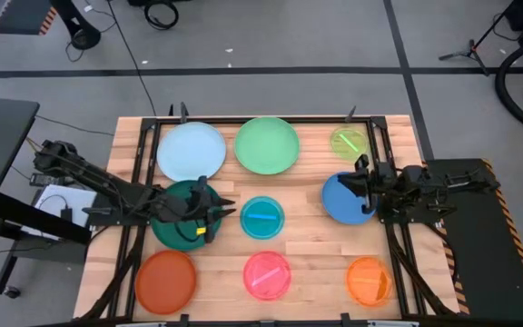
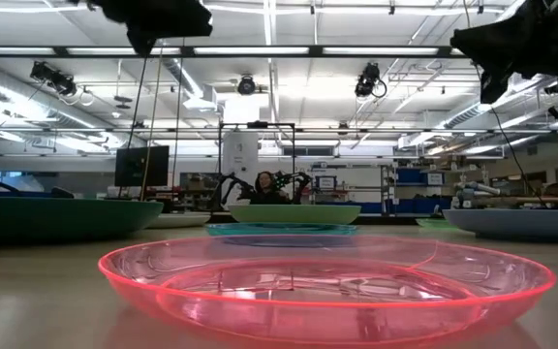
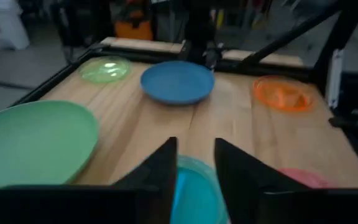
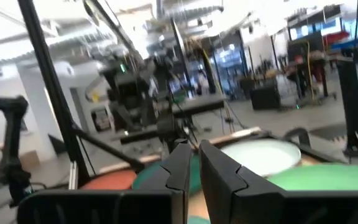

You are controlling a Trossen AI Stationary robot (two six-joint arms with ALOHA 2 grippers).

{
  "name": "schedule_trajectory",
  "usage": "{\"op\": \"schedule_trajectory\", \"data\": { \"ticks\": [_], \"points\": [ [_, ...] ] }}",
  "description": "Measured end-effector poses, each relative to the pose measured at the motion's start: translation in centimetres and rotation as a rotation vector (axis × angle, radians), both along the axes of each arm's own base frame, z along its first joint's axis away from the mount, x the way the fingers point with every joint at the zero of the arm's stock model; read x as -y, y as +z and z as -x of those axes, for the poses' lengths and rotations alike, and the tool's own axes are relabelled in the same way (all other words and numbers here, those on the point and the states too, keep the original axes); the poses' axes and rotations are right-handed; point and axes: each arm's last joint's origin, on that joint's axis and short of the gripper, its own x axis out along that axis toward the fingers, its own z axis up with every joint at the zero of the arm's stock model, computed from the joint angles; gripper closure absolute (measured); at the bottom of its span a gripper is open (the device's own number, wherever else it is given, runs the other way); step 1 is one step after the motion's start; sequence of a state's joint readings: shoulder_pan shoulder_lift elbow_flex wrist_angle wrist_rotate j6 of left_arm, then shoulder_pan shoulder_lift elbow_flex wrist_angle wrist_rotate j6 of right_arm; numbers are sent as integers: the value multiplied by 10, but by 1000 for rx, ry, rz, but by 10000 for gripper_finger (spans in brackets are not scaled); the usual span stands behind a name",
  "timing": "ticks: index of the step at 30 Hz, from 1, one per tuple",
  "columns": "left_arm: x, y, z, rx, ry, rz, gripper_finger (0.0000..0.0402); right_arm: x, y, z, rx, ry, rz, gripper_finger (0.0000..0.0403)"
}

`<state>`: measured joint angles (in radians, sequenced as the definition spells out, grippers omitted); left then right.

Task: Stack plastic plates
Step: Stack the dark green plate on top of the green plate

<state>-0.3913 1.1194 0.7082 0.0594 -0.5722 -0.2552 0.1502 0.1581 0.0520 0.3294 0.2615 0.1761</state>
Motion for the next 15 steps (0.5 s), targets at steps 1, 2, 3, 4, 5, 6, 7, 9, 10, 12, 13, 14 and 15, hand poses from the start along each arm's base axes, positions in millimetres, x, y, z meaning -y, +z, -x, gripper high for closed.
{"op": "schedule_trajectory", "data": {
  "ticks": [1, 2, 3, 4, 5, 6, 7, 9, 10, 12, 13, 14, 15],
  "points": [
    [-1, 8, -1, -23, 16, 1, 259, -1, 1, -3, -25, -3, 1, 359],
    [-3, 12, -4, -43, 32, 7, 241, -3, 3, -6, -52, -7, 5, 359],
    [-4, 15, -6, -70, 52, 18, 223, -4, 4, -9, -76, -5, 17, 359],
    [-5, 15, -7, -107, 67, 25, 205, -6, 6, -12, -100, -5, 34, 359],
    [-6, 12, -6, -151, 77, 38, 188, -8, 8, -16, -127, -3, 54, 359],
    [-5, 10, -7, -184, 81, 71, 173, -10, 8, -20, -159, -1, 70, 359],
    [-4, 8, -8, -210, 79, 116, 160, -13, 9, -25, -190, -3, 91, 359],
    [2, -4, -8, -302, 80, 226, 144, -17, 9, -34, -254, -10, 143, 359],
    [6, -11, -8, -348, 84, 280, 141, -19, 10, -39, -279, -20, 169, 359],
    [20, -22, -12, -417, 107, 368, 142, -22, 8, -47, -339, -50, 232, 359],
    [28, -26, -14, -449, 116, 399, 145, -23, 8, -51, -364, -71, 262, 359],
    [37, -30, -16, -488, 125, 421, 148, -24, 8, -54, -383, -96, 286, 359],
    [45, -34, -19, -540, 142, 436, 152, -24, 9, -57, -400, -118, 304, 359]
  ]
}}
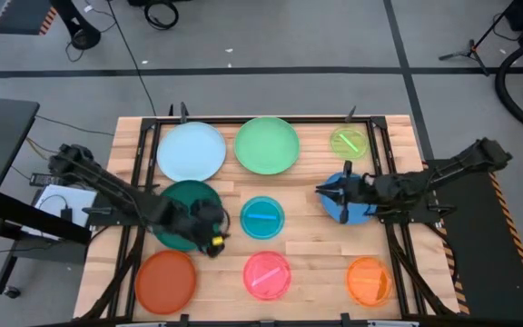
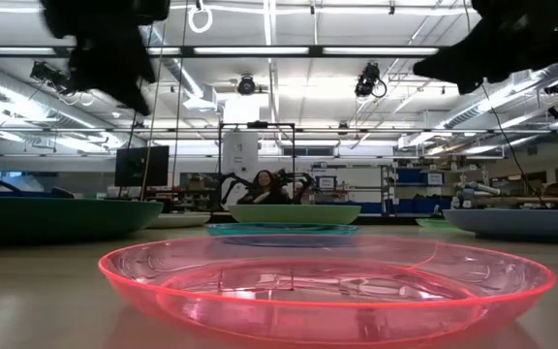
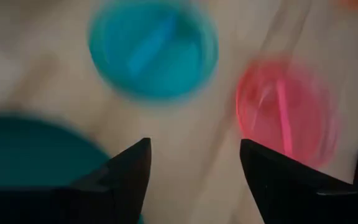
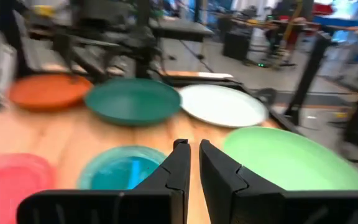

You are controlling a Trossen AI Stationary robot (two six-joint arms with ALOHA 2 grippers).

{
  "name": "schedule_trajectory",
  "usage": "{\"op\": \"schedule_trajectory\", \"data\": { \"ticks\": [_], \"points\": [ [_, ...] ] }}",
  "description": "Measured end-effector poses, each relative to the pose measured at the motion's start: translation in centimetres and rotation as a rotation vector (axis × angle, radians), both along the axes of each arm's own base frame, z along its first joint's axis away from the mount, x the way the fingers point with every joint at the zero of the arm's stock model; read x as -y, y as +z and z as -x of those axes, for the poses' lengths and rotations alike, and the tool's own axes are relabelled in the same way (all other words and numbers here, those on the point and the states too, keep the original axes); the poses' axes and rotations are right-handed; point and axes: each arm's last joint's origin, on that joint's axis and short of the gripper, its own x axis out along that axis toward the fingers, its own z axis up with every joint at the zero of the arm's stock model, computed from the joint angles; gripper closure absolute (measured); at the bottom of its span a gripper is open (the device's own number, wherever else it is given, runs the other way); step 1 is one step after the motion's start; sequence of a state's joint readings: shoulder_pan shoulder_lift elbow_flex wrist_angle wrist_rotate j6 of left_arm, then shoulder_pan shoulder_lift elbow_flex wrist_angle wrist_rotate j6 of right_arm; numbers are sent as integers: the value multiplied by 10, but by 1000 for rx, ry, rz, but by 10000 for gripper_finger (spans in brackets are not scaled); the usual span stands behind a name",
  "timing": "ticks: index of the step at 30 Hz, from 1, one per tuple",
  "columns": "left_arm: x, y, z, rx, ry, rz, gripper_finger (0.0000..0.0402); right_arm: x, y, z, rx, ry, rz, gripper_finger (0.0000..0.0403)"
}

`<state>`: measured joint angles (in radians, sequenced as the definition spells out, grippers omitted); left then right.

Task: Stack plastic plates
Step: Stack the dark green plate on top of the green plate

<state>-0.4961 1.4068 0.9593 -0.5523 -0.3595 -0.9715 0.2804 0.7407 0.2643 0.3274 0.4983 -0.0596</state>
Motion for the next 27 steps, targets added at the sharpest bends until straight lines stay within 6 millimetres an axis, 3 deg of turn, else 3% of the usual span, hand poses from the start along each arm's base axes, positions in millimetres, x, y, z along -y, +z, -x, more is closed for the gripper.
{"op": "schedule_trajectory", "data": {
  "ticks": [5, 11, 18, 27],
  "points": [
    [31, -9, -15, -310, 87, -6, 165, 2, 2, -13, -5, -74, 23, 359],
    [40, -25, -29, -627, 205, -81, 166, 4, 0, -19, 1, -90, 27, 359],
    [34, -55, -44, -754, 210, -41, 166, 6, -2, -19, -4, -152, 22, 357],
    [27, -62, -50, -766, 219, -46, 166, 6, -2, -19, -6, -136, 19, 349]
  ]
}}
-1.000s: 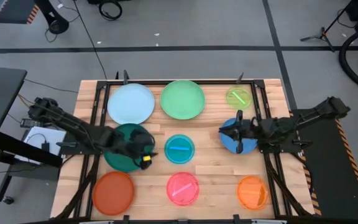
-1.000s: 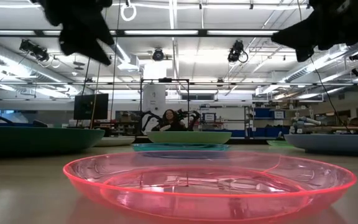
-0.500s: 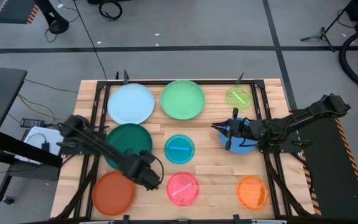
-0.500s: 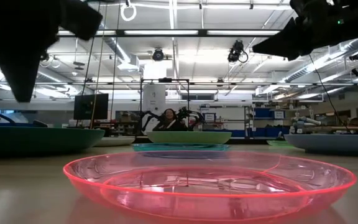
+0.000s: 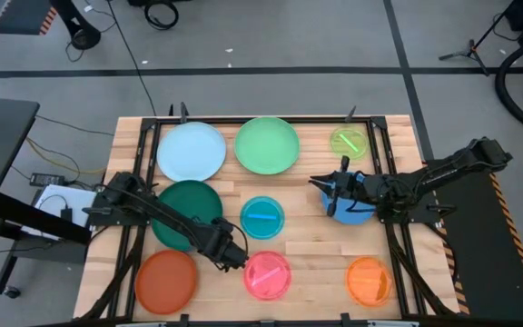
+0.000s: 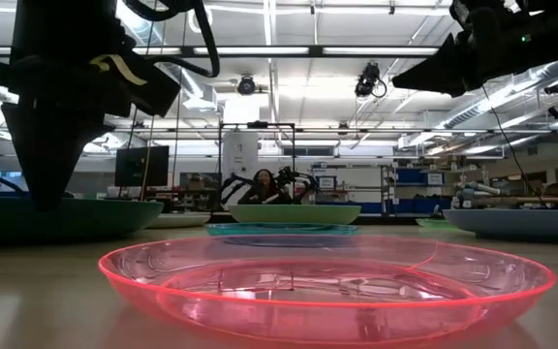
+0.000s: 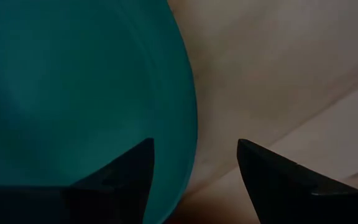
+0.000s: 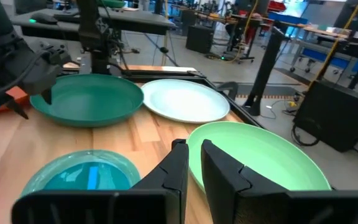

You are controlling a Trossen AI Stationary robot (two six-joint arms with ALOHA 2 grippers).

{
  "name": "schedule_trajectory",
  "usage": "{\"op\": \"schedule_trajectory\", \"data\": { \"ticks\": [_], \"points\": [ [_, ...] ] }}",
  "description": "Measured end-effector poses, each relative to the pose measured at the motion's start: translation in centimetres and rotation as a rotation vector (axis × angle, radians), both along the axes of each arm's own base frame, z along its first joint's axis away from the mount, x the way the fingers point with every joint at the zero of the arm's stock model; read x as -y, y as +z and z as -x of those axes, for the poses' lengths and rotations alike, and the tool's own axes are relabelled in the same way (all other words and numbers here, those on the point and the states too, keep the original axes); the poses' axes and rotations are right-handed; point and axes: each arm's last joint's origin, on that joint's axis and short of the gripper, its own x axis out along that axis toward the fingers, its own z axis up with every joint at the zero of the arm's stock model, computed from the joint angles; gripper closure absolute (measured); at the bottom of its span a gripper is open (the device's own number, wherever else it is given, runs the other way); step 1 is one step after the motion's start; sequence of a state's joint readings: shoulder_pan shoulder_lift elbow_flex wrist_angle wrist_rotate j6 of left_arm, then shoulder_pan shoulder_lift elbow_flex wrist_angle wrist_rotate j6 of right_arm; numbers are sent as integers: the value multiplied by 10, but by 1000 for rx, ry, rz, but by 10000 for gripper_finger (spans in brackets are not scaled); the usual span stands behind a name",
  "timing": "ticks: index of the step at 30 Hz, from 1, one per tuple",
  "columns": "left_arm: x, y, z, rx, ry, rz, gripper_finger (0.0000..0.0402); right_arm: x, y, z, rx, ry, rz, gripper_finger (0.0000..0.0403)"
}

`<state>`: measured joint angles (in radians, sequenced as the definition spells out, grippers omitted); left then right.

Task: Stack plastic plates
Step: Stack the dark green plate on top of the green plate

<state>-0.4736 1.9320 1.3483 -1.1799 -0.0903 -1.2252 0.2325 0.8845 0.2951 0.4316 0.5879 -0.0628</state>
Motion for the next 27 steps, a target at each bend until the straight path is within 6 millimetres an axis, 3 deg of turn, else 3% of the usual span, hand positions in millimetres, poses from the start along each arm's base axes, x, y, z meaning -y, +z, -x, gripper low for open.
{"op": "schedule_trajectory", "data": {
  "ticks": [11, 21, 27],
  "points": [
    [1, -3, -3, 41, -41, -23, 169, -6, -1, -1, -7, 208, -44, 351],
    [-10, -27, 4, -23, -83, -41, 234, -10, -6, -1, -37, 207, -112, 351],
    [-11, -39, 10, -30, -105, 66, 258, -10, -8, -1, -36, 191, -180, 351]
  ]
}}
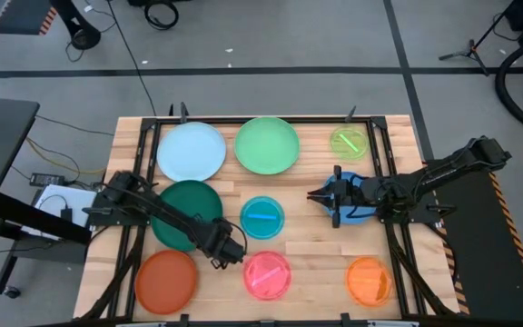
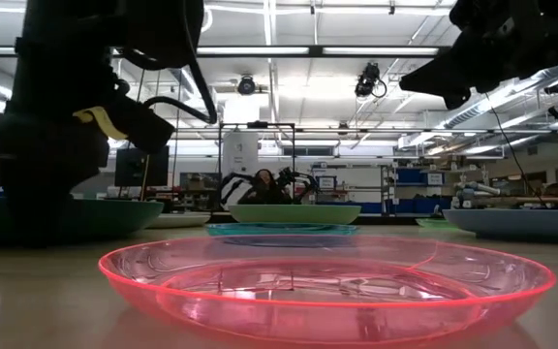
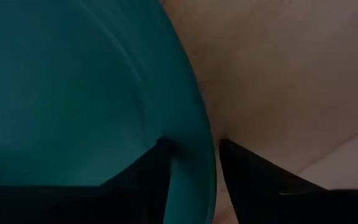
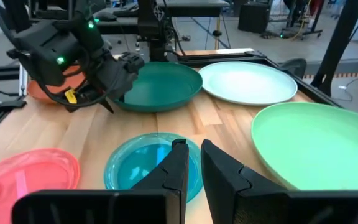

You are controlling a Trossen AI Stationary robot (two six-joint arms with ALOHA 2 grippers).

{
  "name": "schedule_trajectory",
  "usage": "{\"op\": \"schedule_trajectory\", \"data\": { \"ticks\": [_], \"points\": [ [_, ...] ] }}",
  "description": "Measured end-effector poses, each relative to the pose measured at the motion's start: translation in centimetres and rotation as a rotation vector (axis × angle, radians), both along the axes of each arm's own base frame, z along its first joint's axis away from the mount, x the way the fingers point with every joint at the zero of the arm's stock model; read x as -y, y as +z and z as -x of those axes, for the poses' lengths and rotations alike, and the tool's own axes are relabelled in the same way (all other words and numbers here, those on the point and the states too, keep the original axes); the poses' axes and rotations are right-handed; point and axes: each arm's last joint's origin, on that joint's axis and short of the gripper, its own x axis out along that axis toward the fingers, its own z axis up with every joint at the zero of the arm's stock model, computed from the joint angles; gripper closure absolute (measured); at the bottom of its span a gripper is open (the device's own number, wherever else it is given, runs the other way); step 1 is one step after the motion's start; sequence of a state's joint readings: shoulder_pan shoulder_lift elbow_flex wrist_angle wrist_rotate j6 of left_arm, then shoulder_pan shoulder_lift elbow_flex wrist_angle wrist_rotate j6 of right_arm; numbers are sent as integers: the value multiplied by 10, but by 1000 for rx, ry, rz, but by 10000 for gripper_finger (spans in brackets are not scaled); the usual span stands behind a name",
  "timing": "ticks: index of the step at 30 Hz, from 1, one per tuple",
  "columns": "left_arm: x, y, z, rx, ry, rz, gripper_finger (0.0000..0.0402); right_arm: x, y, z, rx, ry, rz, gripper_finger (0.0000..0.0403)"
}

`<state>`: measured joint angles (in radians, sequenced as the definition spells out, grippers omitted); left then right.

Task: Stack plastic plates
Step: Stack the dark green plate on top of the green plate

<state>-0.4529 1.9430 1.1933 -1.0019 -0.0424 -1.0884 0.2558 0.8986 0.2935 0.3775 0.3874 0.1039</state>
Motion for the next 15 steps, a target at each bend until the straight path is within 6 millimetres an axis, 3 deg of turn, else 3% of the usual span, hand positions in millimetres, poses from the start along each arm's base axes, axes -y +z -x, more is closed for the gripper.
{"op": "schedule_trajectory", "data": {
  "ticks": [6, 11, 15],
  "points": [
    [2, 2, 3, 22, -17, -11, 299, -1, -1, 0, 1, 1, -81, 351],
    [8, 7, 10, 31, -52, -53, 374, -4, -10, -6, -43, 4, -40, 351],
    [10, 9, 16, 6, -49, -73, 381, -13, -7, -15, -26, 24, -18, 351]
  ]
}}
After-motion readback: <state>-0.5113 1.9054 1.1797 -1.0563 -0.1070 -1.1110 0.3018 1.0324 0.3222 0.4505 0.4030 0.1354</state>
